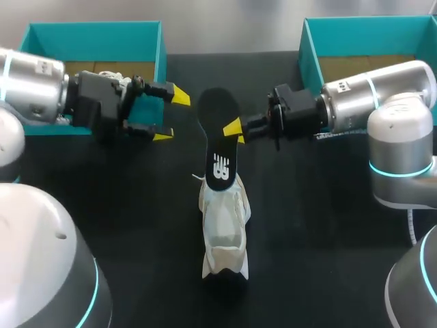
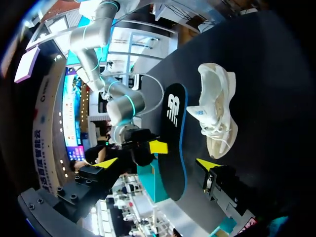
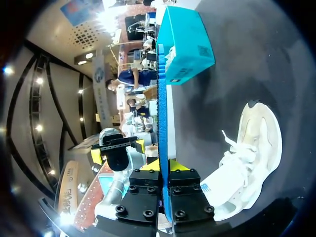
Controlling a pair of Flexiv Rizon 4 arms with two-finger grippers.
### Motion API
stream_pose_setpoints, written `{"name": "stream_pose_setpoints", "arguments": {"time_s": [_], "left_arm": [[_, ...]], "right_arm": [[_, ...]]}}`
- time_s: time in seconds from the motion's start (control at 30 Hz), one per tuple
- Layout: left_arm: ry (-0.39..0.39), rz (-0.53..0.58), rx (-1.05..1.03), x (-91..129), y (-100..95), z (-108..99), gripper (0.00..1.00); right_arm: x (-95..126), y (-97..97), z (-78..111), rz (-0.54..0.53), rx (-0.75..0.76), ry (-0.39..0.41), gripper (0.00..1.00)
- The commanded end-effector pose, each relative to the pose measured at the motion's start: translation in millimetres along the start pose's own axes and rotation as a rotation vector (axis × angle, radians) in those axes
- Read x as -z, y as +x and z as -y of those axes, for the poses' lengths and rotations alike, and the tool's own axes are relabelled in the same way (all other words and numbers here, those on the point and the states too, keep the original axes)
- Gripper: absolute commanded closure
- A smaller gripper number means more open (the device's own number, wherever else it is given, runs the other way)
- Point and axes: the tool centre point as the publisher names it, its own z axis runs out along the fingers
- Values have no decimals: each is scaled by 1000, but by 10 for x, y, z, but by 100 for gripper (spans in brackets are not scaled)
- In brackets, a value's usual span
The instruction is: Take the shoe out of the shoebox, open the shoe tongue, remove and reinsert the insole, then place the shoe into the shoebox
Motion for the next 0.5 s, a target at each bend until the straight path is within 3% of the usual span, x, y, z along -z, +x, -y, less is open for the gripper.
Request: {"name": "stream_pose_setpoints", "arguments": {"time_s": [0.03, 0.3, 0.5], "left_arm": [[11, -83, 1, 37, -36, -29, 0], [11, -83, 1, 37, -36, -29, 0], [90, -256, 1, -49, -347, -218, 0]], "right_arm": [[-39, -21, -18, -3, 0, 0, 100], [-39, -21, -18, -3, 0, 0, 100], [-39, -21, -18, -3, 0, 0, 100]]}}
